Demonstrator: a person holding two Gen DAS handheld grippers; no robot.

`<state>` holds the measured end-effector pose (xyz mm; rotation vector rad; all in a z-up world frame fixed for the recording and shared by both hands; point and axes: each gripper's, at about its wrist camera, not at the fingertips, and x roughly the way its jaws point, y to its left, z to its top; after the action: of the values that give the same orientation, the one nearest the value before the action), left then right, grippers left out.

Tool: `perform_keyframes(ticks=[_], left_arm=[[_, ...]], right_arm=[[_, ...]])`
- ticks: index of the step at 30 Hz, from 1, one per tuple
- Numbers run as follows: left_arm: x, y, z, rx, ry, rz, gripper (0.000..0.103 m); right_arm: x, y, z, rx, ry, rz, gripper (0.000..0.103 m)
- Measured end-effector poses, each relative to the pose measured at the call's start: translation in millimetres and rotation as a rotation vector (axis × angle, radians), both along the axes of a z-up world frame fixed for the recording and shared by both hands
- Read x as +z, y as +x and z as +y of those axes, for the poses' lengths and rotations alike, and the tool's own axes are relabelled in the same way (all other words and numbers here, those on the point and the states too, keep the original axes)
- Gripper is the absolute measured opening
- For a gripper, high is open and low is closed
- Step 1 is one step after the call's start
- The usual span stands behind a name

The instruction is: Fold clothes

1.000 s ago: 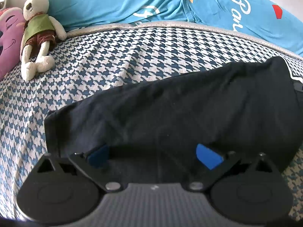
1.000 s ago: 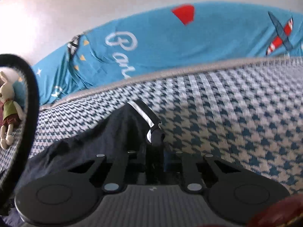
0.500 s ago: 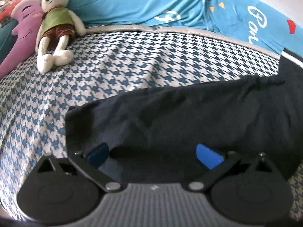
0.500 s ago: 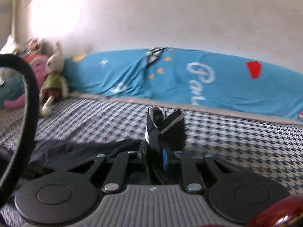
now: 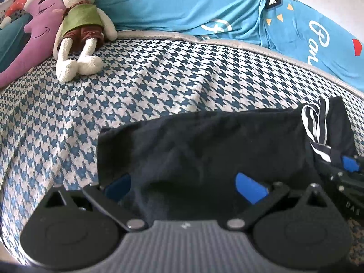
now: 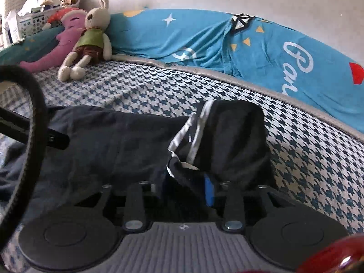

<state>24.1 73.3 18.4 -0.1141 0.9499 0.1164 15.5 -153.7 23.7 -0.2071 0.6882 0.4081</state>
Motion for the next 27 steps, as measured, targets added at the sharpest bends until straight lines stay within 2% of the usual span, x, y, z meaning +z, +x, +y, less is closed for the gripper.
perform_keyframes(ticks=[4,9,12,17,21,27], left_arm=[[9.5,-2.4,5.3,0.001,0.001,-0.036,0.103],[24.5,-12.1,16.7,0.03,0.027,-0.098,0.103],[29.6,-17.3,26.8,0.062,0.029,-0.12,0.103],[26.0,-21.1,37.3,0.087,0.015,-0.108,0.103],[20.8,-22.8,37.3,0.086,0.013,-0.09,0.103],[14.1,-18.8,33.6,0.07,-0.012,-0.069,0.103]], right_arm=[[21.0,-5.5,-11.1,0.014,0.101,0.041,0.04],[38.4,-14.2,-23.2,-0.04,0.188,-0.009,0.039],[39.0,-7.4,-26.8,-0.085,0.167,-0.041,0.03],[42.6,13.0,-37.1,-0.158,0.196,-0.051,0.024],[35.5,30.1,-32.5,-0.184,0.192,-0.04,0.023],[5.9,66.3,-30.6,-0.252,0.188,0.088,0.023]])
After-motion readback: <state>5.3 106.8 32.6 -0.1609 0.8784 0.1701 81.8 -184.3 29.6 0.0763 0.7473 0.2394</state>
